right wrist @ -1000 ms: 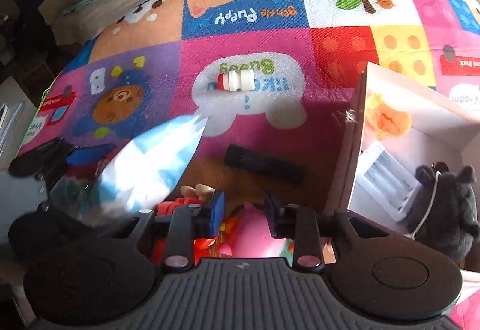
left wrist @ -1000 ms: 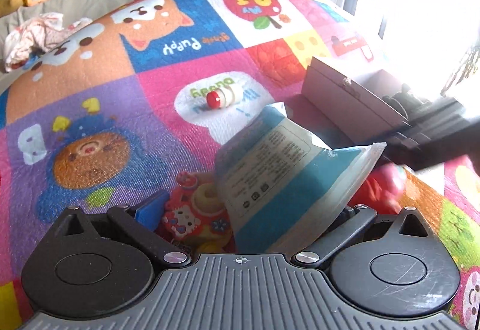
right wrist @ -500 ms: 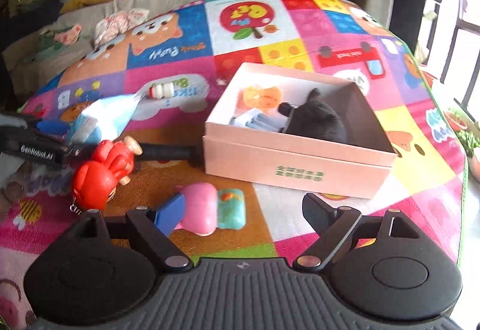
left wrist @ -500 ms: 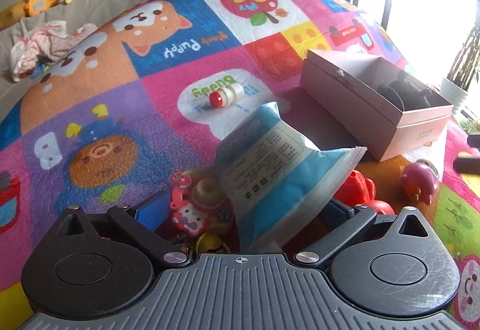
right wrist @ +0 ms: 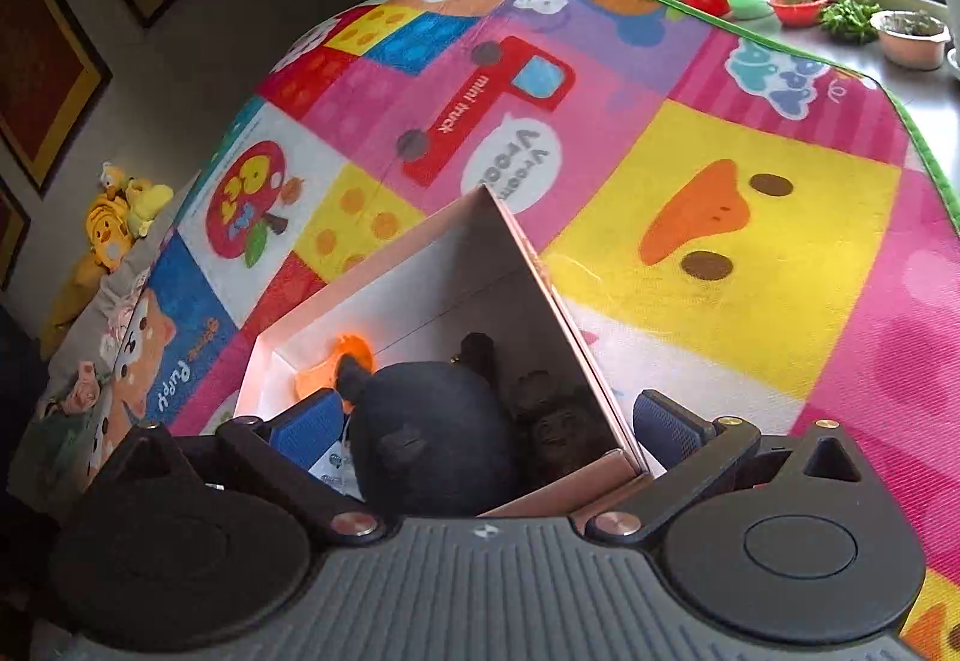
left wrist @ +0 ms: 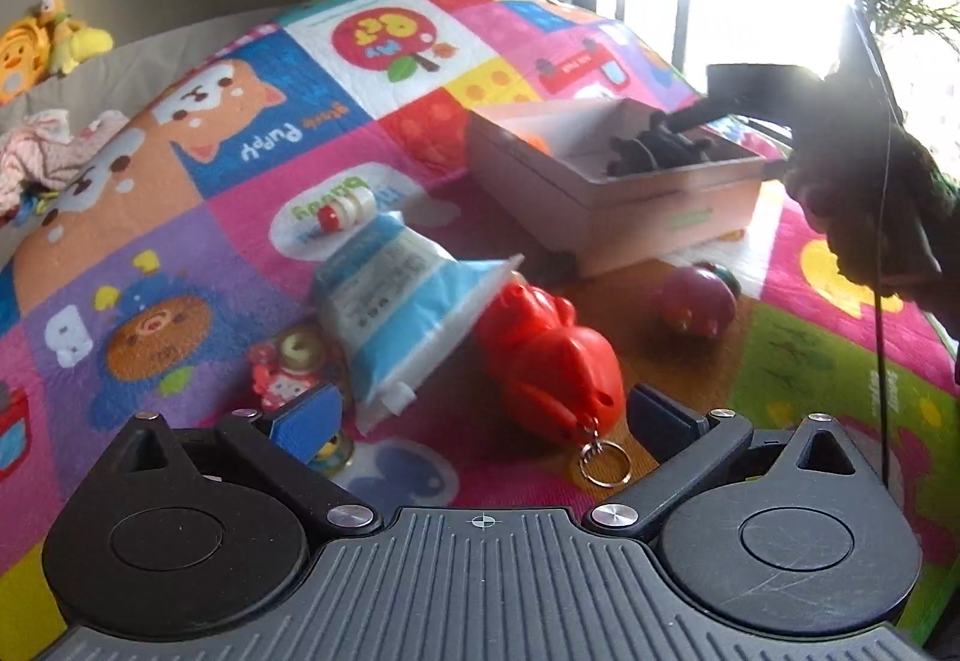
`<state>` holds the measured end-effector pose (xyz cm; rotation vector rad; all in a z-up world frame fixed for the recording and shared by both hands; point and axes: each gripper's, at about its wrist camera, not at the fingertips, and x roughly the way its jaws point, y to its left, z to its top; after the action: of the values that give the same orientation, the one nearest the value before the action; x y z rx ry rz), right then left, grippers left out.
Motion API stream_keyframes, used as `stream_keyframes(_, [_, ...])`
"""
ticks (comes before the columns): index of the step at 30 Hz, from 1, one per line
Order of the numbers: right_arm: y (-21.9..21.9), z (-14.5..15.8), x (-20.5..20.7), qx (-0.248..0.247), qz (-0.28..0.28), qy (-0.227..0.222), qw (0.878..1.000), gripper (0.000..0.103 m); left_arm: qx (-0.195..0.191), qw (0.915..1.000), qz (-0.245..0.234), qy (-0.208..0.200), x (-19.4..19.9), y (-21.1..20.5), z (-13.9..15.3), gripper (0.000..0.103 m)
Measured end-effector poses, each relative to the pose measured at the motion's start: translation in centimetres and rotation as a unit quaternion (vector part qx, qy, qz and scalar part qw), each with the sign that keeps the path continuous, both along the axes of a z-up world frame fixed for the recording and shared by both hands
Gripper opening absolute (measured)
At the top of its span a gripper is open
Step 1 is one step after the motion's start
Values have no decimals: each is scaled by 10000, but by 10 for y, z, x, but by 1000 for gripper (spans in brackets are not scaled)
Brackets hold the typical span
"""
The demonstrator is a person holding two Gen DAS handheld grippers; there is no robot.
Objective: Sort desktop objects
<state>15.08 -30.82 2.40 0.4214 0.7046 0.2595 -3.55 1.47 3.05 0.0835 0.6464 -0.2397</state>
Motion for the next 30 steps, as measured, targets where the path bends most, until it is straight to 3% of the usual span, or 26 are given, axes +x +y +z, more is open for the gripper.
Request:
stream_keyframes(3, [24, 4, -15, -7, 911, -101, 9958, 103, -53, 9999, -84, 131, 4, -4, -7, 103])
stream_keyframes(8, [51, 22, -75, -1305, 1183, -838, 9808, 103, -243, 9991, -220, 258, 8, -7, -16, 103])
stream_keyframes(12, [52, 16, -120, -1589, 1463, -702, 9739, 103, -450, 9977, -458, 238, 7, -6, -15, 103])
stream_keyframes(16, [44, 2, -141, -1663, 1156, -506, 9780, 103, -480, 9958, -784, 56, 6, -16, -11, 103])
stream_keyframes(22, [16, -21, -129, -1110, 381, 247, 9928, 103, -299, 9963, -801, -57, 25, -35, -12, 103])
stream_keyframes(27, [19, -25, -139, -1185, 239, 108, 9926, 103, -1, 9966, -808, -128, 38, -48, -16, 103])
stream_keyframes(30, [28, -28, -144, -1432, 225, 19, 9894, 103, -90, 9940, -1090, 29, 35, -50, -17, 103])
